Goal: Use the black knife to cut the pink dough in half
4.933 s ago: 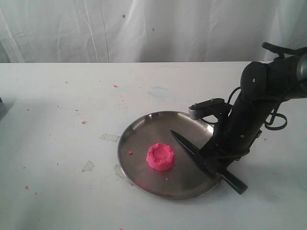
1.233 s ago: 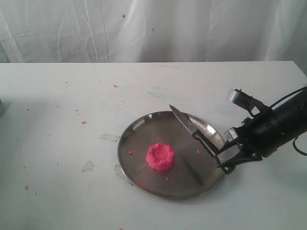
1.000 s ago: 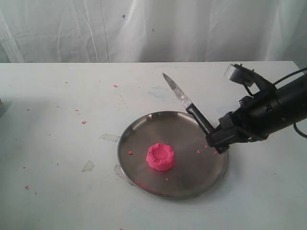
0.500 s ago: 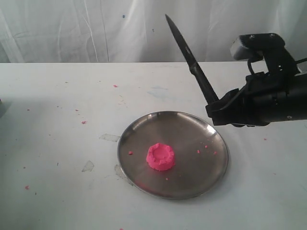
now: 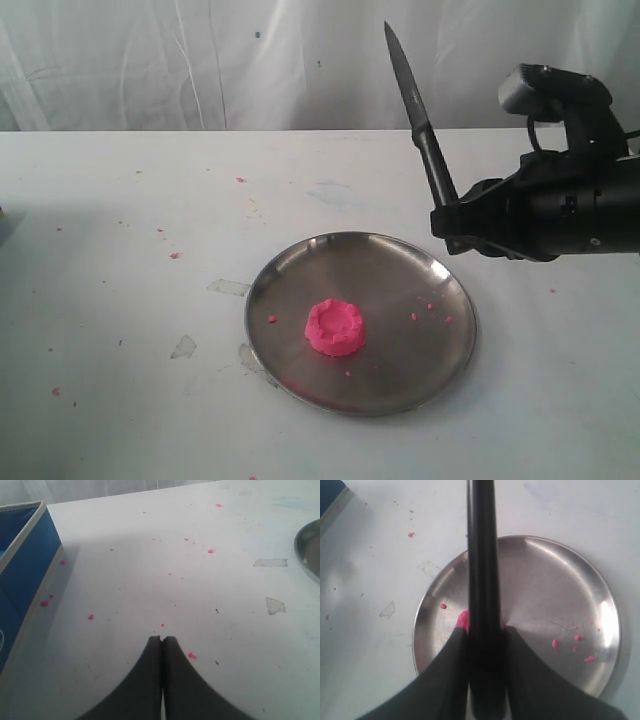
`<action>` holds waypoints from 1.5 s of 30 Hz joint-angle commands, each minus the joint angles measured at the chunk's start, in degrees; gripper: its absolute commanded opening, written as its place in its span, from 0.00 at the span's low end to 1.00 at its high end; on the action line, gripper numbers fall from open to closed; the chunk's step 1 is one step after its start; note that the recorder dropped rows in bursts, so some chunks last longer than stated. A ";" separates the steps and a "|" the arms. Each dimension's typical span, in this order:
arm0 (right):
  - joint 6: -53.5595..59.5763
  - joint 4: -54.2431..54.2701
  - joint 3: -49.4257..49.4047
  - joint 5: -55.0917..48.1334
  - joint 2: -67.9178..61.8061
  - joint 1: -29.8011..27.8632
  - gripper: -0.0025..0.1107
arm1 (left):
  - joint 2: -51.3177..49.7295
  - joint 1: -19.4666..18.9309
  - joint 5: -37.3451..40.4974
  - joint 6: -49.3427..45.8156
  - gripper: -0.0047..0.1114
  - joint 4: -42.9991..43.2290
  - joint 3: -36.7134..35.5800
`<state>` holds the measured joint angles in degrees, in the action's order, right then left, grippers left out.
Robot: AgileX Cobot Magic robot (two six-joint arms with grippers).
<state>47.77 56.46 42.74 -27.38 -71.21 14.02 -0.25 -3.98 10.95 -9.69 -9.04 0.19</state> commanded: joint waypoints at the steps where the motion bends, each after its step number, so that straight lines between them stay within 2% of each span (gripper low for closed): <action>1: -0.06 0.67 -0.14 -0.75 0.28 0.23 0.02 | 0.25 0.01 -0.23 -1.08 0.04 0.66 -0.19; 5: -0.06 0.67 -0.14 -2.05 0.28 0.23 0.02 | 0.25 0.01 -4.79 -0.13 0.04 0.02 -0.19; 11: -0.06 0.67 -0.14 -1.90 0.28 0.23 0.02 | 0.25 0.01 -17.40 22.54 0.04 -20.60 -0.19; 19: -0.06 0.54 -0.14 -2.05 0.28 0.23 0.02 | 0.25 0.01 -35.81 33.18 0.04 -21.58 -0.19; 23: -0.06 0.54 -0.14 -2.05 0.28 0.23 0.02 | 0.25 0.01 -44.85 47.65 0.04 -19.29 -0.19; 25: -0.06 0.54 -0.14 -2.05 0.28 0.23 0.02 | 0.25 0.01 -45.46 55.47 0.04 -9.99 0.50; 27: -0.06 0.54 -0.14 -1.91 0.28 0.23 0.02 | 0.25 0.01 -45.58 59.64 0.04 7.98 2.71; 29: -0.06 0.54 -0.14 -1.91 0.28 0.23 0.02 | 0.25 0.01 -45.58 59.37 0.04 27.88 4.94; 30: -0.06 0.54 -0.14 -1.77 0.28 0.23 0.02 | 0.25 0.01 -45.58 58.98 0.04 40.62 6.75; 33: -0.06 0.54 -0.14 -1.77 0.28 0.23 0.02 | -3.73 0.01 -45.15 60.89 0.04 59.60 10.22; 38: 0.06 0.35 -0.14 -1.65 0.28 0.23 0.02 | -13.97 0.01 -37.34 64.15 0.04 66.85 14.30; 40: 0.31 0.28 -0.14 -1.65 0.28 0.23 0.02 | -20.22 0.01 -36.81 64.15 0.04 69.32 16.02; 43: 1.18 0.29 -0.14 -1.65 0.28 0.23 0.02 | -37.68 0.01 -42.10 69.40 0.04 81.50 20.91; 44: 1.18 0.29 -0.14 -1.65 0.28 0.23 0.02 | -40.57 0.01 -44.20 70.46 0.04 83.63 21.98; 45: 1.18 0.29 -0.14 -1.65 0.28 0.23 0.02 | -47.92 0.01 -52.00 71.38 0.04 87.42 23.80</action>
<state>48.13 56.57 42.74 -29.33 -71.21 14.26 -40.85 -3.98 -32.72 59.19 72.08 21.80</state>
